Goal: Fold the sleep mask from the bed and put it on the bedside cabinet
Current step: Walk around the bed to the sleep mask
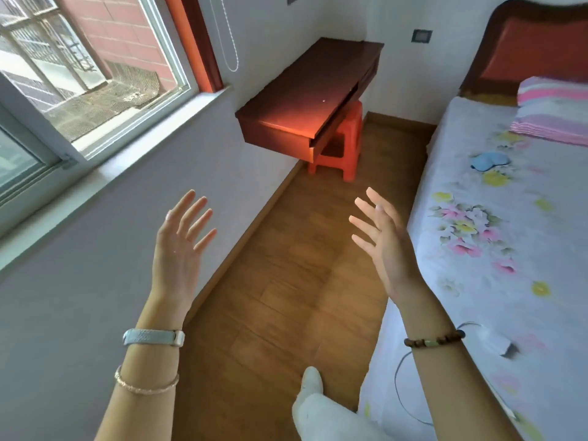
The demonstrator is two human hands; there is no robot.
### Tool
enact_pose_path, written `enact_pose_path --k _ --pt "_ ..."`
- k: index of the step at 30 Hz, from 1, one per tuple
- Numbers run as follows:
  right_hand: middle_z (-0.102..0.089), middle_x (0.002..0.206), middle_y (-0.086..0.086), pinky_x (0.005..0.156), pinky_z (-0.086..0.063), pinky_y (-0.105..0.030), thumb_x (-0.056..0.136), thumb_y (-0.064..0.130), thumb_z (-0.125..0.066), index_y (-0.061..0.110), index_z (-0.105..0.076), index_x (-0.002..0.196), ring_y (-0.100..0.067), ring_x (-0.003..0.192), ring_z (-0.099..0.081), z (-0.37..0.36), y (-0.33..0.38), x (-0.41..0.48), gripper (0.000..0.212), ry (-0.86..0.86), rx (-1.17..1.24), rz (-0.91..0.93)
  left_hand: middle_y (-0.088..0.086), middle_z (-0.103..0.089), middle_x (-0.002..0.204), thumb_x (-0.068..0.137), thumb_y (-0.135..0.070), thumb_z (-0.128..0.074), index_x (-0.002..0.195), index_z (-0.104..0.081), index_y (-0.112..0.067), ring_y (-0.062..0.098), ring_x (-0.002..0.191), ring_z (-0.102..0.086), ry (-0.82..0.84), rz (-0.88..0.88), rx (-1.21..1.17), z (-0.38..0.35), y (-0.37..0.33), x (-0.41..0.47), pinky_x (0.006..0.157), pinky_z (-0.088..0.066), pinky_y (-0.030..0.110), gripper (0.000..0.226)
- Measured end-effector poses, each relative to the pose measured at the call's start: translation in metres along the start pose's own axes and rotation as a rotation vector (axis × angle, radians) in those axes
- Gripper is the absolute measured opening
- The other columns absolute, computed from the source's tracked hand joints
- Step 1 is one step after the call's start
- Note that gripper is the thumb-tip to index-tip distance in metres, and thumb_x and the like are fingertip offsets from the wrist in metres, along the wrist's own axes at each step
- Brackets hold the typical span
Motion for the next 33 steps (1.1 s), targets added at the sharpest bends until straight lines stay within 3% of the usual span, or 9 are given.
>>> enact_pose_path --k 7,13,24,31,33 --pt "-0.056 0.142 0.011 0.109 -0.043 -0.045 0.103 0.042 -0.037 0.04 -0.047 0.142 -0.01 0.124 -0.06 0.039 0.019 0.074 0.04 -0.18 0.007 0.006 0.0 -0.052 0.148 0.096 -0.049 -0.029 0.139 -0.049 -0.029 0.018 0.132 -0.054 0.162 0.028 -0.025 -0.082 0.011 0.12 0.114 -0.038 0.044 0.052" --pt "-0.058 0.139 0.017 0.109 -0.043 -0.044 0.103 0.044 -0.037 0.048 -0.051 0.132 -0.006 0.122 -0.061 0.075 0.039 0.127 0.032 -0.318 -0.002 0.042 0.002 -0.051 0.149 0.096 -0.048 -0.03 0.145 -0.044 -0.024 0.019 0.135 -0.051 0.32 0.075 -0.064 -0.154 0.036 0.203 0.115 -0.035 0.048 0.056" --pt "-0.06 0.136 0.019 0.105 -0.047 -0.039 0.081 0.065 -0.049 0.057 -0.055 0.12 -0.006 0.122 -0.061 0.133 0.06 0.251 0.04 -0.578 -0.002 0.094 0.002 -0.049 0.151 0.099 -0.046 -0.028 0.148 -0.04 -0.023 0.018 0.134 -0.053 0.596 0.126 -0.111 -0.298 0.083 0.367 0.112 -0.039 0.044 0.055" --pt "-0.059 0.139 0.017 0.109 -0.044 -0.045 0.084 0.063 -0.049 0.059 -0.055 0.121 -0.007 0.123 -0.06 0.164 0.075 0.325 0.037 -0.72 0.021 0.111 0.004 -0.049 0.151 0.094 -0.05 -0.033 0.148 -0.04 -0.021 0.02 0.135 -0.051 0.78 0.142 -0.097 -0.387 0.093 0.456 0.115 -0.037 0.047 0.062" --pt "-0.058 0.14 0.016 0.109 -0.044 -0.045 0.084 0.062 -0.049 0.057 -0.054 0.124 -0.008 0.124 -0.06 0.174 0.076 0.34 0.04 -0.751 0.027 0.11 0.004 -0.048 0.152 0.088 -0.062 -0.045 0.149 -0.037 -0.02 0.02 0.136 -0.051 0.843 0.139 -0.1 -0.409 0.096 0.47 0.113 -0.04 0.043 0.075"
Point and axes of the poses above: each hand's wrist, its own x-axis towards the middle knuckle, its own z-axis out of the back of the hand, y = z × x, the point moved 6 cm from there along x, towards the middle knuckle
